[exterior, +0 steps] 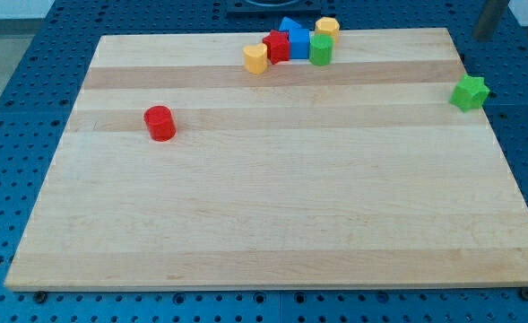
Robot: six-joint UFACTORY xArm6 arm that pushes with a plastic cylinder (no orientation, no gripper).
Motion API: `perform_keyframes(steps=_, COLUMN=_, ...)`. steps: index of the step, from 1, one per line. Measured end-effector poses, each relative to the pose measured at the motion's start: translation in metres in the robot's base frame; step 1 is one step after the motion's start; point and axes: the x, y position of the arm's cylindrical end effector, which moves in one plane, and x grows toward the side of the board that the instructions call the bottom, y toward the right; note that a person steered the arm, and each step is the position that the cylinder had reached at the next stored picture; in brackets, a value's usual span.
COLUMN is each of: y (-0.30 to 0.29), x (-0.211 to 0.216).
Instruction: Move the blue triangle above to the yellow heart
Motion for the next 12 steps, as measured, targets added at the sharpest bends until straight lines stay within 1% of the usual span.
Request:
perform_keyframes(steps=1, y=-0.012, x=0.0)
perform_keyframes(steps=2, y=-0.073, x=0.0)
perform_keyframes(steps=3, y=-0.152, x=-0.01)
perform_keyframes(steps=4, y=-0.21, x=-0.022)
perform_keyframes(steps=5, y=-0.231, x=-0.023)
perform_keyframes(steps=7, y=-0.25, x=-0.023)
perform_keyframes(steps=9, y=-0.309, x=-0.022)
perform_keyframes(steps=12, y=-0.365, x=-0.021)
